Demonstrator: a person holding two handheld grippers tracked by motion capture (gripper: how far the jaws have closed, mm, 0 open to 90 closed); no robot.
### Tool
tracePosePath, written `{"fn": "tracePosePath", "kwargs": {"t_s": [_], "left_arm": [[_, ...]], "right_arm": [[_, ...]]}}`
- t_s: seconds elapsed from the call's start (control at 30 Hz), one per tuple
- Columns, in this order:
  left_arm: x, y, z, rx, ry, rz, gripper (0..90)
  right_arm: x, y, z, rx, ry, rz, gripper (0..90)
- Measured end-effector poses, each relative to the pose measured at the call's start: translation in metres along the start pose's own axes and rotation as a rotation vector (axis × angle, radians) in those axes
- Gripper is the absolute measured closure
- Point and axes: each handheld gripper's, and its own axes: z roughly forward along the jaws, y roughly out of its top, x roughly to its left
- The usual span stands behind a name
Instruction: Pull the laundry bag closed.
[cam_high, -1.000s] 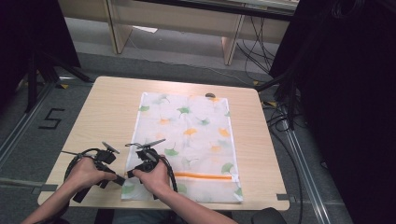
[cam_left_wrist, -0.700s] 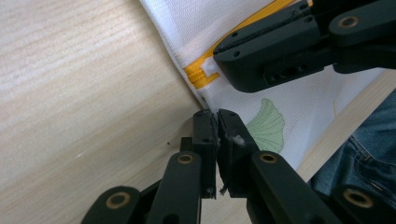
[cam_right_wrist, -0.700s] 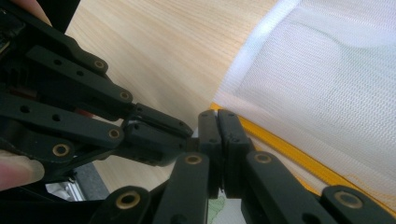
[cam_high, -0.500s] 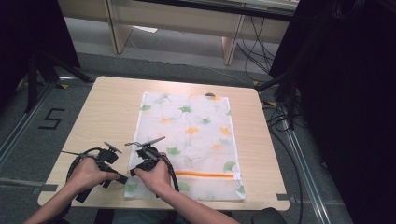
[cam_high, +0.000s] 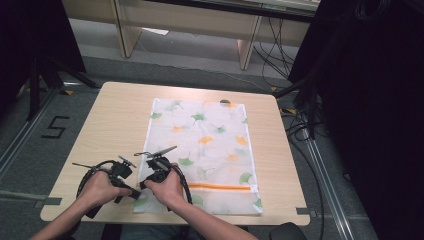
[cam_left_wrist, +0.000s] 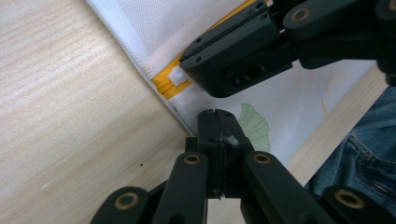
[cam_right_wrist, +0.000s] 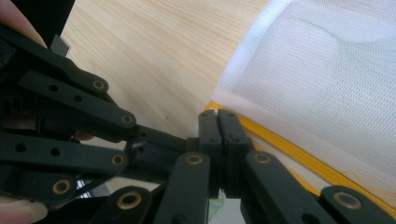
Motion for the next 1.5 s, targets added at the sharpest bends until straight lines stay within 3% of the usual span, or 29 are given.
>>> {"fn": "tracePosePath", "kwargs": {"t_s": [0.03,0.1,0.17,0.23,0.5,0.63,0.7,0.73,0.77,0.8,0.87,0.9,0.93,0.97,1.0,1.07,1.1,1.13,1.17,1.33,1.5], "left_arm": [[0.0,0.0,0.0,-0.006,0.0,-0.008,89.5],[0.0,-0.001,0.001,-0.012,-0.002,-0.02,89.6],[0.0,0.0,0.0,-0.001,0.003,-0.008,89.7],[-0.001,0.0,0.001,-0.01,0.006,-0.032,89.8],[-0.002,0.0,0.001,-0.008,0.014,-0.028,90.0],[0.004,0.0,-0.001,-0.009,-0.034,-0.034,90.0],[0.012,0.002,-0.011,-0.051,-0.066,-0.038,90.0],[0.011,0.004,-0.014,-0.119,-0.064,-0.093,90.0],[0.015,0.006,-0.018,-0.165,-0.042,-0.104,89.9],[0.021,0.008,-0.021,-0.164,-0.022,-0.078,89.9],[0.023,0.011,-0.018,-0.215,-0.026,-0.143,89.9],[0.024,0.012,-0.015,-0.218,-0.026,-0.155,89.9],[0.025,0.014,-0.013,-0.212,-0.022,-0.152,89.9],[0.025,0.016,-0.011,-0.217,-0.02,-0.159,89.9],[0.025,0.017,-0.01,-0.203,-0.017,-0.151,89.9],[0.027,0.02,-0.01,-0.176,0.0,-0.121,89.8],[0.026,0.02,-0.008,-0.18,0.0,-0.131,89.8],[0.026,0.021,-0.006,-0.17,0.0,-0.125,89.8],[0.025,0.021,-0.005,-0.163,0.005,-0.12,89.8],[0.024,0.023,-0.002,-0.143,0.02,-0.11,89.7],[0.022,0.024,-0.001,-0.13,0.066,-0.087,89.8]], "right_arm": [[-0.001,0.001,0.0,0.0,-0.001,-0.023,90.0],[0.0,0.001,-0.001,0.012,-0.003,-0.017,90.0],[0.0,0.002,-0.001,0.024,-0.005,-0.028,90.0],[0.0,0.003,-0.002,0.037,-0.008,-0.037,90.0],[-0.001,0.005,-0.003,0.071,-0.038,-0.048,90.0],[-0.001,0.004,-0.002,0.058,-0.025,-0.055,90.0],[-0.002,0.004,-0.002,0.065,-0.044,-0.055,90.0],[-0.003,0.004,-0.001,0.06,-0.031,-0.052,90.0],[-0.003,0.004,-0.001,0.06,-0.021,-0.048,90.0],[-0.004,0.003,0.001,0.044,-0.026,-0.058,90.0],[-0.006,0.003,0.001,0.041,-0.022,-0.073,90.0],[-0.004,0.003,0.0,0.056,-0.029,-0.049,90.0],[-0.005,0.003,0.0,0.057,-0.042,-0.056,90.0],[-0.007,0.002,0.002,0.041,-0.045,-0.101,90.0],[-0.008,0.002,0.002,0.04,-0.047,-0.11,90.0],[-0.005,0.002,0.001,0.048,-0.044,-0.061,90.0],[-0.003,0.002,0.0,0.053,-0.034,-0.035,90.0],[-0.004,0.003,0.0,0.047,-0.032,-0.069,90.0],[-0.003,0.003,0.0,0.048,-0.02,-0.043,90.0],[-0.003,0.002,0.0,0.052,-0.023,-0.046,90.0],[-0.003,0.002,0.0,0.057,-0.02,-0.042,90.0]]}}
